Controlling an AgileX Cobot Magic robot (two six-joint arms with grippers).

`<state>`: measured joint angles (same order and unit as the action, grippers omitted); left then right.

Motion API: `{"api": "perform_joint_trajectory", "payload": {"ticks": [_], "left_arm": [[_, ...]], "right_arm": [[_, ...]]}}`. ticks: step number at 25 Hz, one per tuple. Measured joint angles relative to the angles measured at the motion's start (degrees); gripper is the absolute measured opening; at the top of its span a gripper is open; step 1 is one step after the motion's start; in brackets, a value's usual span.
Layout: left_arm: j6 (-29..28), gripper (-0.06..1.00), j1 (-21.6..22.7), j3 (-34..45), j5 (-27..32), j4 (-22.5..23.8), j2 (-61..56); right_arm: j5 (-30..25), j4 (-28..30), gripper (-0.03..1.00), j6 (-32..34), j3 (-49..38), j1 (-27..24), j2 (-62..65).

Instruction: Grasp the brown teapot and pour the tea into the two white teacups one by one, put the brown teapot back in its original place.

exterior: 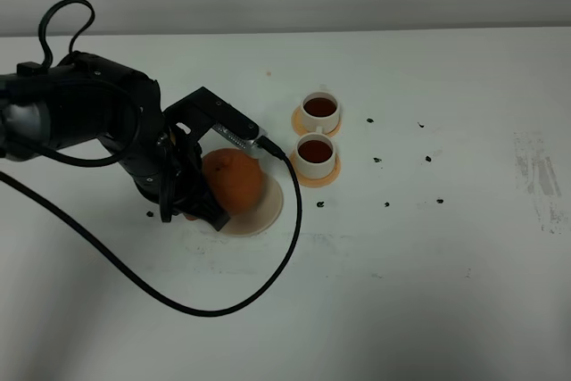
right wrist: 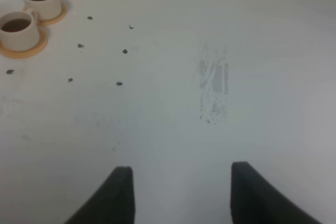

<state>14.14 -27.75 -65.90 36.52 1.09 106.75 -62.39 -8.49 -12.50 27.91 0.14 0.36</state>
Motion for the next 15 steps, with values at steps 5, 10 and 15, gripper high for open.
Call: {"api": "perform_joint_trajectory", "payload": {"ticks": [5,10,15], "left_arm": [[-0.01,0.09,-0.74,0.02,-0.35,-0.5,1.55],[-0.01,0.09,-1.01,0.02,-0.46,-0.62,1.95],[-0.01,0.12,-1.01,0.02,-0.46,-1.09,1.95]], "right_arm": [[0.0,0.0,0.41,0.0,0.0,0.0,0.0],[0.0,0.0,0.41,0.0,0.0,0.0,0.0],[0.0,0.0,0.41,0.0,0.0,0.0,0.0]]}}
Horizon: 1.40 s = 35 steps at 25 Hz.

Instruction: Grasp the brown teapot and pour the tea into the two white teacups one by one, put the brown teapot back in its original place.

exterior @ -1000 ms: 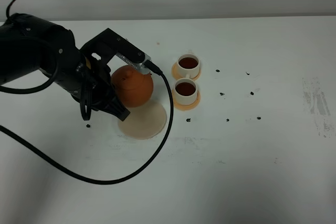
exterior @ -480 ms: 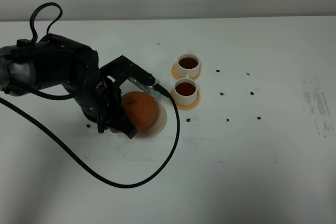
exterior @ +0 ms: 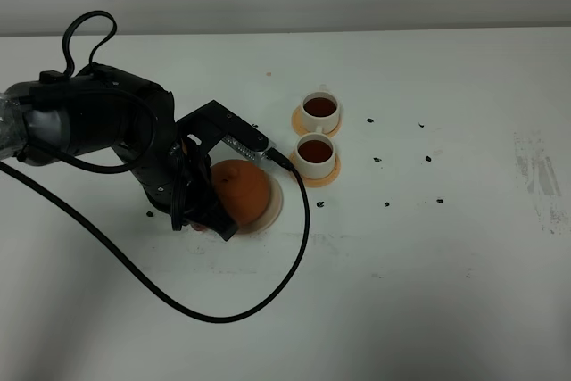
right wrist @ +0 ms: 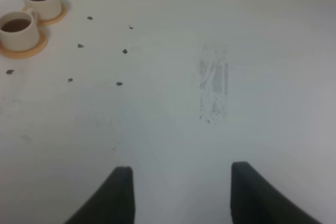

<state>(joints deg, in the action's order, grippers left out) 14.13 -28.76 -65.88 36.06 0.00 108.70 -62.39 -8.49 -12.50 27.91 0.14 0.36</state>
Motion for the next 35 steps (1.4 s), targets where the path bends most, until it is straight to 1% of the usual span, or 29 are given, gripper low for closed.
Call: {"api": "perform_joint_trajectory", "payload": {"ticks": [5,7,12,16,21,24,27,30,33,35], "left_arm": [[-0.05,0.34,0.0,0.0,-0.03,0.0,-0.54],[-0.1,0.39,0.0,0.04,0.07,0.0,-2.17],[-0.05,0.41,0.21,0.04,2.5,0.0,-9.99],[-0.05,0.41,2.71,0.04,5.05,0.0,-17.18],[-0.05,0.41,10.38,0.39,10.51,0.0,-27.06],[-0.05,0.41,16.41,3.12,12.34,-1.84,-35.14],[-0.05,0.41,23.3,8.96,12.6,-5.25,-44.33],[-0.05,0.41,30.17,17.42,13.43,-7.68,-54.67],[-0.05,0.41,34.89,24.82,15.79,-9.33,-65.26],[-0.05,0.41,36.85,28.5,18.49,-9.58,-72.33]], "right_arm": [[0.0,0.0,0.41,0.0,0.0,0.0,0.0],[0.0,0.0,0.41,0.0,0.0,0.0,0.0],[0.0,0.0,0.41,0.0,0.0,0.0,0.0],[0.0,0.0,0.41,0.0,0.0,0.0,0.0],[0.0,0.0,0.41,0.0,0.0,0.0,0.0],[0.0,0.0,0.41,0.0,0.0,0.0,0.0],[0.0,0.0,0.41,0.0,0.0,0.0,0.0],[0.0,0.0,0.41,0.0,0.0,0.0,0.0],[0.0,0.0,0.41,0.0,0.0,0.0,0.0],[0.0,0.0,0.41,0.0,0.0,0.0,0.0]]}}
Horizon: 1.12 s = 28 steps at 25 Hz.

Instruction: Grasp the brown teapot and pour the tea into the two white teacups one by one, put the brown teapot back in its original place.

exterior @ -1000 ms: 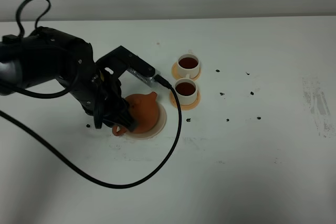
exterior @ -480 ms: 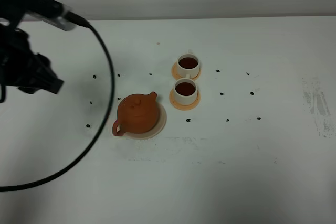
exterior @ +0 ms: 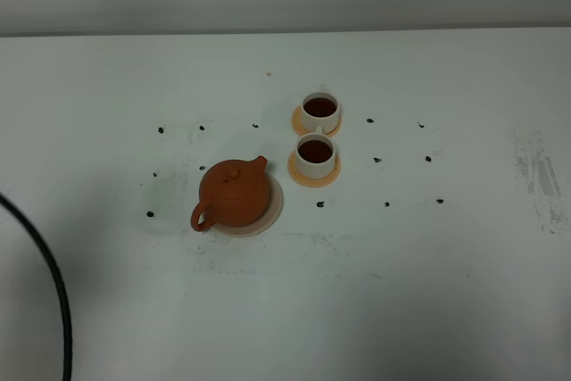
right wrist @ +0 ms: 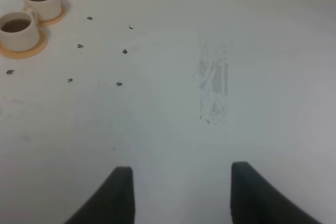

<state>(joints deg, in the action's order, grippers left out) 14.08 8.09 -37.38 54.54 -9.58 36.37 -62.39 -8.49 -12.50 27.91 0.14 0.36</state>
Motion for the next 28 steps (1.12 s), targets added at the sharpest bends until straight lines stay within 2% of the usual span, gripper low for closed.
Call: {"api": "perform_joint_trajectory", "payload": {"ticks": [4,10,20,28], "left_arm": [[0.0,0.41,0.72,5.07,5.41,-0.5,-10.39],[0.0,0.41,-1.19,10.4,6.82,-0.77,-21.03],[0.0,0.41,-6.58,10.83,6.91,-0.77,-32.77],[0.2,0.42,-6.73,10.83,7.22,-0.77,-36.59]], "right_arm": [[0.0,-0.02,0.41,0.0,0.0,0.0,0.0],[0.0,-0.02,0.41,0.0,0.0,0.0,0.0],[0.0,-0.02,0.41,0.0,0.0,0.0,0.0],[0.0,-0.02,0.41,0.0,0.0,0.0,0.0]]}}
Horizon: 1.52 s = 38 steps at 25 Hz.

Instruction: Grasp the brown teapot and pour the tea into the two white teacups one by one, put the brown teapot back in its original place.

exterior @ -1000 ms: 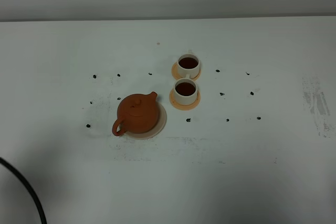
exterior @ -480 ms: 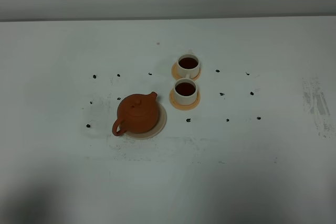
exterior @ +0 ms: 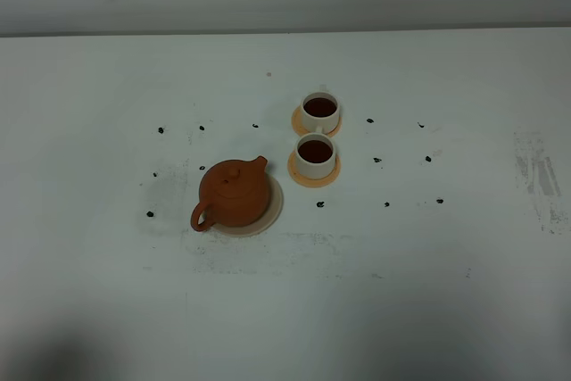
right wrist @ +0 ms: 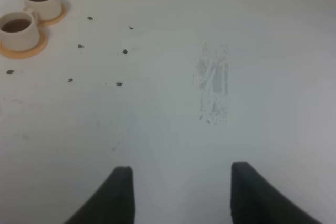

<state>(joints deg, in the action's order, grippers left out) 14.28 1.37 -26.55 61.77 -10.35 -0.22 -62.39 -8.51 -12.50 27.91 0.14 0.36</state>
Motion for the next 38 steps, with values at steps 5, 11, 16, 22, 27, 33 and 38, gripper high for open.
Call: {"api": "perform_joint_trajectory", "payload": {"ticks": [5,11,16,22,27,33,38], "left_arm": [[0.0,0.42,0.0,0.0,0.0,0.0,0.0],[0.0,0.42,0.0,0.0,0.0,0.0,0.0],[0.0,0.42,0.0,0.0,0.0,0.0,0.0],[0.0,0.42,0.0,0.0,0.0,0.0,0.0],[0.0,0.42,0.0,0.0,0.0,0.0,0.0],[0.0,0.42,0.0,0.0,0.0,0.0,0.0],[0.0,0.42,0.0,0.0,0.0,0.0,0.0]], "right_arm": [[0.0,0.0,0.41,0.0,0.0,0.0,0.0],[0.0,0.0,0.41,0.0,0.0,0.0,0.0],[0.0,0.0,0.41,0.0,0.0,0.0,0.0],[0.0,0.0,0.41,0.0,0.0,0.0,0.0],[0.0,0.0,0.41,0.0,0.0,0.0,0.0],[0.0,-0.82,0.41,0.0,0.0,0.32,0.0],[0.0,-1.28,0.41,0.0,0.0,0.5,0.0]]}}
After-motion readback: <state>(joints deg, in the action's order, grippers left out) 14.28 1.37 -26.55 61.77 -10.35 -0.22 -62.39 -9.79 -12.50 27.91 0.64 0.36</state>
